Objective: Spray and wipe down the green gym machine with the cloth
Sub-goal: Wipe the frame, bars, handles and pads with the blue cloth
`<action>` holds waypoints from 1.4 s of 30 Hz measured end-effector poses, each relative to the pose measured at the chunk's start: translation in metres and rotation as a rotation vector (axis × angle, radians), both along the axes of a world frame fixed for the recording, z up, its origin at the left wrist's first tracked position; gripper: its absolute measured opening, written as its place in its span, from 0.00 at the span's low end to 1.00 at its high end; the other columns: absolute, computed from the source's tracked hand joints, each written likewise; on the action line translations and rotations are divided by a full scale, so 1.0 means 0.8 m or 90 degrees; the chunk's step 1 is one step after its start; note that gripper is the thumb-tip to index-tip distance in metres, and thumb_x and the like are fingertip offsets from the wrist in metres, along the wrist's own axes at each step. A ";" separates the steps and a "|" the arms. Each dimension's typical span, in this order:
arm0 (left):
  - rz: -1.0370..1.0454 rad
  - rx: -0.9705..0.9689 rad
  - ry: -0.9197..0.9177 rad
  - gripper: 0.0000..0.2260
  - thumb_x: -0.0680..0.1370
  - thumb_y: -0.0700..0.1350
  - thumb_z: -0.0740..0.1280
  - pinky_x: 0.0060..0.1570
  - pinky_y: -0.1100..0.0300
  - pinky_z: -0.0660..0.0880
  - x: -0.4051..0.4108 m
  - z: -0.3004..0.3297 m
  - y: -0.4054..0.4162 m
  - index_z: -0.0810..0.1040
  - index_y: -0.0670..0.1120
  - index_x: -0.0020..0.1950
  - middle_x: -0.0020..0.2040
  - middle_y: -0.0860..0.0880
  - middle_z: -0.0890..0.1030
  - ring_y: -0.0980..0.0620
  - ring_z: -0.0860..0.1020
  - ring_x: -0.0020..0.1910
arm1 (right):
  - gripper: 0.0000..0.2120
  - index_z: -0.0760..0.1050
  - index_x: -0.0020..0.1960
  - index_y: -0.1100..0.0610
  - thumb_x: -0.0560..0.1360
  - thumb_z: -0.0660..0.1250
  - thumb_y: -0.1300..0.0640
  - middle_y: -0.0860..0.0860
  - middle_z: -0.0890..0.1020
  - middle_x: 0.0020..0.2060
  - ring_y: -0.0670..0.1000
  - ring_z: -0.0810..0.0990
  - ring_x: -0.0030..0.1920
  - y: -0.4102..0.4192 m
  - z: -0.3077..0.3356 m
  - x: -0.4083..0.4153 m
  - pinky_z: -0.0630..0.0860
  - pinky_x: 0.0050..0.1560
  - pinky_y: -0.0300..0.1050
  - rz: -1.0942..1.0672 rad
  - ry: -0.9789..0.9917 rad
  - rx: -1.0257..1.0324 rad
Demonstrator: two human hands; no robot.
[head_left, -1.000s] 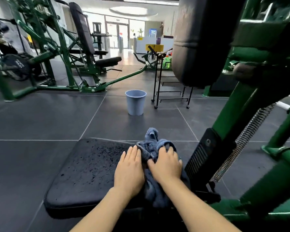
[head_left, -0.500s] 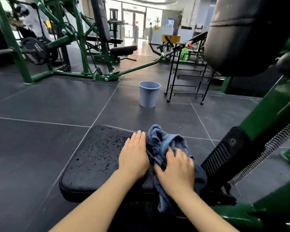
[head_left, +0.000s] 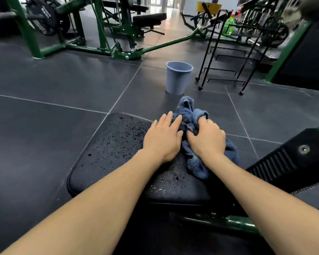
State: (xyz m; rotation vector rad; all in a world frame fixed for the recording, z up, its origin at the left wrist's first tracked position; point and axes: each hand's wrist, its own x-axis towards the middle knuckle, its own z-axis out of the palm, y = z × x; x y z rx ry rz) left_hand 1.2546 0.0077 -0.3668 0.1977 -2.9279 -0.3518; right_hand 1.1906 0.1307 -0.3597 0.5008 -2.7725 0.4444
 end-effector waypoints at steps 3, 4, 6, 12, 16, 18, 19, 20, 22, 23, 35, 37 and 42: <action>0.002 0.036 0.051 0.28 0.81 0.57 0.47 0.76 0.52 0.48 0.017 0.005 -0.005 0.51 0.50 0.79 0.80 0.45 0.50 0.48 0.50 0.78 | 0.09 0.70 0.45 0.55 0.73 0.65 0.50 0.55 0.80 0.44 0.61 0.78 0.49 -0.012 0.007 0.044 0.69 0.45 0.53 0.029 0.045 -0.054; 0.000 0.064 0.086 0.30 0.78 0.58 0.45 0.76 0.52 0.48 0.025 0.010 -0.008 0.54 0.49 0.79 0.79 0.44 0.52 0.47 0.51 0.78 | 0.07 0.70 0.43 0.55 0.73 0.65 0.53 0.55 0.80 0.42 0.61 0.78 0.46 -0.022 0.007 0.066 0.69 0.43 0.53 0.043 0.048 -0.079; -0.004 0.095 0.158 0.31 0.74 0.55 0.48 0.75 0.51 0.50 0.047 0.018 -0.021 0.60 0.48 0.77 0.78 0.41 0.55 0.44 0.55 0.77 | 0.04 0.71 0.43 0.56 0.70 0.65 0.58 0.55 0.81 0.37 0.61 0.79 0.40 -0.044 0.004 0.106 0.71 0.39 0.52 0.078 0.047 -0.130; -0.010 0.017 0.219 0.32 0.71 0.49 0.58 0.73 0.40 0.55 0.119 0.037 -0.032 0.63 0.41 0.74 0.78 0.40 0.57 0.41 0.55 0.77 | 0.40 0.60 0.71 0.64 0.65 0.66 0.45 0.59 0.79 0.59 0.60 0.77 0.57 -0.024 0.000 0.158 0.76 0.57 0.57 0.261 -0.069 -0.086; -0.043 0.127 0.073 0.35 0.70 0.56 0.57 0.68 0.38 0.64 0.123 0.060 -0.013 0.58 0.50 0.76 0.73 0.45 0.68 0.41 0.61 0.74 | 0.44 0.60 0.74 0.63 0.69 0.49 0.33 0.62 0.56 0.76 0.61 0.53 0.76 0.017 0.010 0.176 0.56 0.73 0.63 0.131 -0.191 0.085; -0.016 0.102 -0.071 0.37 0.70 0.67 0.53 0.62 0.45 0.70 0.121 0.076 -0.012 0.56 0.56 0.77 0.63 0.46 0.74 0.43 0.67 0.66 | 0.46 0.53 0.77 0.61 0.71 0.45 0.30 0.60 0.46 0.77 0.58 0.44 0.78 0.018 0.025 0.182 0.47 0.75 0.58 0.089 -0.326 0.135; -0.002 0.055 -0.151 0.37 0.71 0.71 0.52 0.60 0.47 0.70 0.120 0.082 -0.012 0.56 0.58 0.77 0.61 0.47 0.74 0.43 0.67 0.64 | 0.44 0.50 0.78 0.60 0.73 0.50 0.31 0.59 0.44 0.78 0.57 0.42 0.78 0.014 0.031 0.185 0.46 0.76 0.56 0.085 -0.357 0.149; 0.008 0.017 -0.219 0.35 0.72 0.72 0.53 0.59 0.49 0.71 0.121 0.089 -0.011 0.59 0.58 0.76 0.61 0.47 0.73 0.43 0.66 0.64 | 0.43 0.49 0.78 0.59 0.75 0.54 0.33 0.58 0.44 0.78 0.56 0.42 0.78 0.009 0.037 0.189 0.46 0.76 0.55 0.090 -0.371 0.150; 0.032 0.004 -0.284 0.28 0.75 0.68 0.57 0.58 0.50 0.72 0.126 0.104 -0.015 0.67 0.55 0.72 0.61 0.45 0.72 0.42 0.64 0.65 | 0.43 0.49 0.78 0.58 0.74 0.59 0.34 0.56 0.45 0.78 0.55 0.42 0.78 -0.001 0.045 0.199 0.46 0.76 0.54 0.112 -0.387 0.128; 0.048 0.011 -0.283 0.25 0.77 0.64 0.58 0.58 0.50 0.71 0.131 0.109 -0.018 0.69 0.54 0.69 0.62 0.45 0.71 0.42 0.64 0.65 | 0.42 0.49 0.78 0.57 0.75 0.58 0.34 0.55 0.45 0.78 0.55 0.42 0.78 -0.004 0.047 0.202 0.46 0.76 0.54 0.126 -0.398 0.125; 0.003 0.063 -0.444 0.26 0.82 0.58 0.50 0.75 0.43 0.44 0.127 0.074 -0.051 0.43 0.59 0.78 0.78 0.48 0.35 0.38 0.34 0.76 | 0.35 0.42 0.79 0.58 0.80 0.54 0.44 0.59 0.41 0.77 0.59 0.37 0.77 -0.043 0.045 0.176 0.42 0.75 0.59 0.107 -0.412 0.219; 0.003 0.043 -0.448 0.27 0.82 0.58 0.49 0.75 0.43 0.42 0.115 0.074 -0.053 0.42 0.58 0.78 0.78 0.47 0.35 0.37 0.34 0.75 | 0.34 0.43 0.79 0.57 0.80 0.54 0.44 0.58 0.42 0.78 0.58 0.38 0.77 -0.045 0.043 0.162 0.42 0.75 0.59 0.117 -0.402 0.217; -0.055 -0.046 -0.483 0.29 0.82 0.61 0.47 0.73 0.41 0.35 0.070 0.081 -0.069 0.39 0.55 0.79 0.78 0.41 0.38 0.35 0.35 0.75 | 0.40 0.47 0.79 0.56 0.72 0.41 0.35 0.56 0.46 0.78 0.56 0.40 0.78 -0.042 0.038 0.128 0.42 0.76 0.58 0.156 -0.384 0.216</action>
